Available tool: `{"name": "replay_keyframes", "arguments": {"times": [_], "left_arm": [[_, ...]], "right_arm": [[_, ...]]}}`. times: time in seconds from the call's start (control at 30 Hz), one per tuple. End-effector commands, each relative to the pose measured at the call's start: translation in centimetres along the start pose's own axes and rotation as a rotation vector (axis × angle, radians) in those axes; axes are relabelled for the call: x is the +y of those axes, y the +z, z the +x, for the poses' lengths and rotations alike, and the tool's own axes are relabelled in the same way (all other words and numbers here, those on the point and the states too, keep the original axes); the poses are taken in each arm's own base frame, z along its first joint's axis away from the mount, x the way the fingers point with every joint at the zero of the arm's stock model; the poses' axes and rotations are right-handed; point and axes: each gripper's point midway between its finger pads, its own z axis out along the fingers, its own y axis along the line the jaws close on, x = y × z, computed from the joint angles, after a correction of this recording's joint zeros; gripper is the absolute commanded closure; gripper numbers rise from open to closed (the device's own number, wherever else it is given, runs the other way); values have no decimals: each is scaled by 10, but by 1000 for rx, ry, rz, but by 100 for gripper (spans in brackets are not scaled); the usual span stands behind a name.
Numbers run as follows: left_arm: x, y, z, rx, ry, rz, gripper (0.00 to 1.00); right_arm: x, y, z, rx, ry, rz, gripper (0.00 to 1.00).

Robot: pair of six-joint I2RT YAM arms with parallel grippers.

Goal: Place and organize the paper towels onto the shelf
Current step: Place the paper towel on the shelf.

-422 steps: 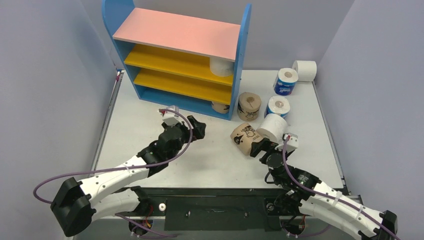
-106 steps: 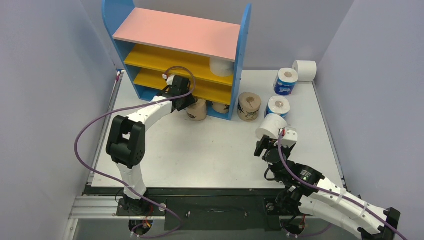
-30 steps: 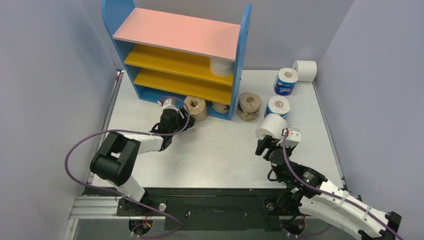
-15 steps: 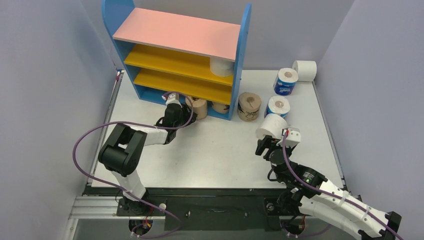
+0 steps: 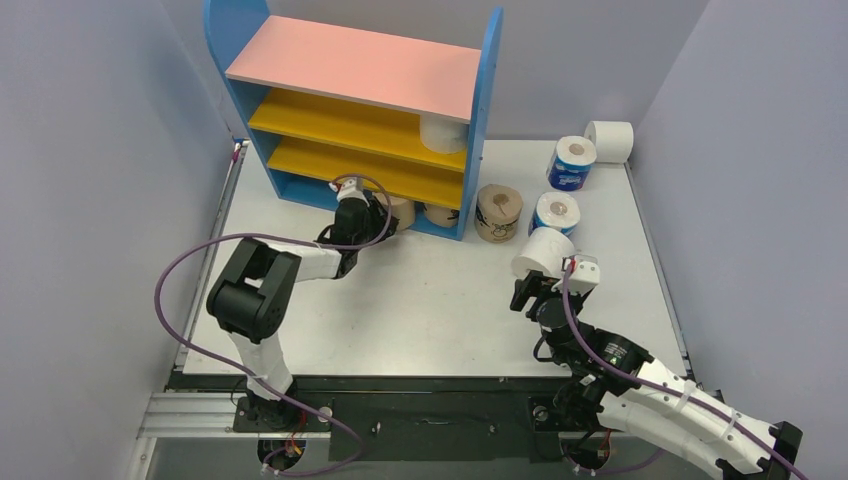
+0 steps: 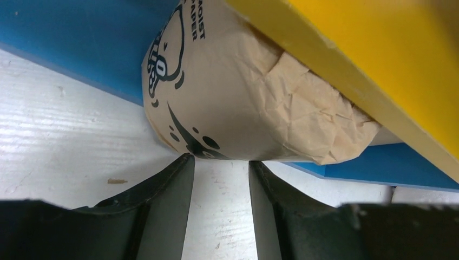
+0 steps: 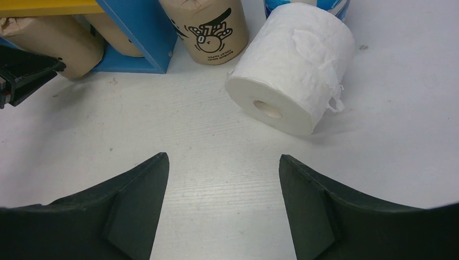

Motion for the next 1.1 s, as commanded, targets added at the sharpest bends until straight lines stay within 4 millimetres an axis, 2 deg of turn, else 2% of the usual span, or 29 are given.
{"name": "replay_keyframes", "arguments": {"times": [0.0,0.37,0.47,0.57,0.67,0.77,0.87,0.9,0.93,0.97,1.07], "left_arm": [[-26,11,-24,-61,7,76,61],[-37,26,-28,-58,0,105,62],[-38,24,-28,-57,-2,115,62],[-40,14,-31,-67,-8,128,62],[-34,2,-29,-67,-17,125,62],[-33,-15,-37,-92,-31,134,62],[-23,-29,-38,-107,-71,121,62],[-26,-35,-45,-129,-84,131,62],[-18,-38,-45,-134,-113,113,62],[-20,-42,-52,-160,-129,121,62],[-8,-51,-62,-199,-223,115,62]], "right_arm": [[0,1,-7,-19,0,11,30],[0,2,-5,-17,-3,17,30],[-1,3,-6,-17,-5,20,30],[0,3,-5,-16,-6,21,30],[0,3,-5,-16,-6,21,30],[0,3,-6,-15,-4,19,30],[0,3,-5,-13,-6,19,30],[0,3,-5,-13,-5,19,30],[0,3,-5,-12,-5,19,30],[0,3,-5,-12,-5,19,30],[0,3,-4,-12,-7,18,30]]}}
